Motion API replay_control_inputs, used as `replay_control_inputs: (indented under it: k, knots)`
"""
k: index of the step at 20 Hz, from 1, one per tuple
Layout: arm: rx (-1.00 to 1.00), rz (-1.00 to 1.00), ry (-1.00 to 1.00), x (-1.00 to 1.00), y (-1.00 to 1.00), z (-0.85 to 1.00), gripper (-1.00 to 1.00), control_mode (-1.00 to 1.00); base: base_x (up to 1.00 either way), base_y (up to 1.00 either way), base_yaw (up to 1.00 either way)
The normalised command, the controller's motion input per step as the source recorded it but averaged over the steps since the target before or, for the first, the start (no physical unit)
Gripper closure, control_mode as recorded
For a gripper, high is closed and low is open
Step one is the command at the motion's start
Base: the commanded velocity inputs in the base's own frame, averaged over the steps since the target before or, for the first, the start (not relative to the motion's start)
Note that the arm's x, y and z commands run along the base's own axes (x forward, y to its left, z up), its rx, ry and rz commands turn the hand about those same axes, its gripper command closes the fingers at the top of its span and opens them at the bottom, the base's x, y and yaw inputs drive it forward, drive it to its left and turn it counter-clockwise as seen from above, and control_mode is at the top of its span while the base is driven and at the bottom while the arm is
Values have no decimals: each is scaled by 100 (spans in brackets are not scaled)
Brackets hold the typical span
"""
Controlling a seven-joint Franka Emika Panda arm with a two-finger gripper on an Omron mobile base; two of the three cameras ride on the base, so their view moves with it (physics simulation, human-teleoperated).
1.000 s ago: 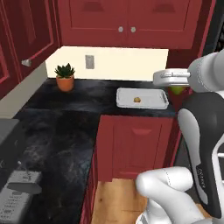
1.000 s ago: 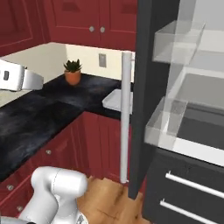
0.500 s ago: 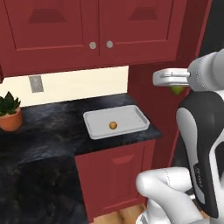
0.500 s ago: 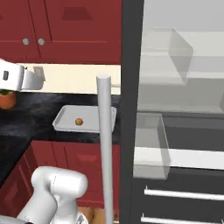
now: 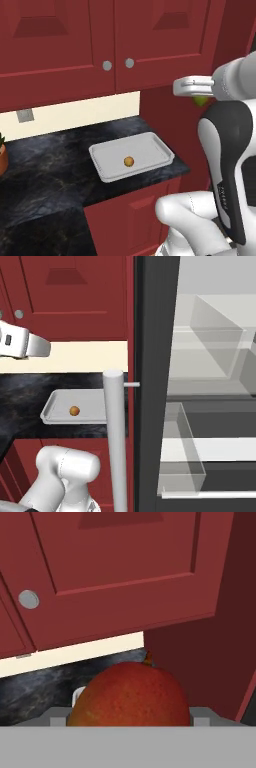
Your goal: Pick the mango and apple from the fridge and place them inside the tupperware on the counter.
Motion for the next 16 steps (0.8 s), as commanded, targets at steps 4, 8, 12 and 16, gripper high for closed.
replay_control_inputs:
  k: [4, 8, 12, 16]
  knots:
    - [-4, 8, 27, 8, 11, -37, 100, -100, 15, 1, 1]
    - [-11, 19, 62, 7, 35, -91, 100, -100, 0, 0, 0]
    - [-6, 8, 42, 2, 23, -92, 100, -100, 0, 0, 0]
    - [-4, 0, 24, 20, 3, -81, 100, -100, 0, 0, 0]
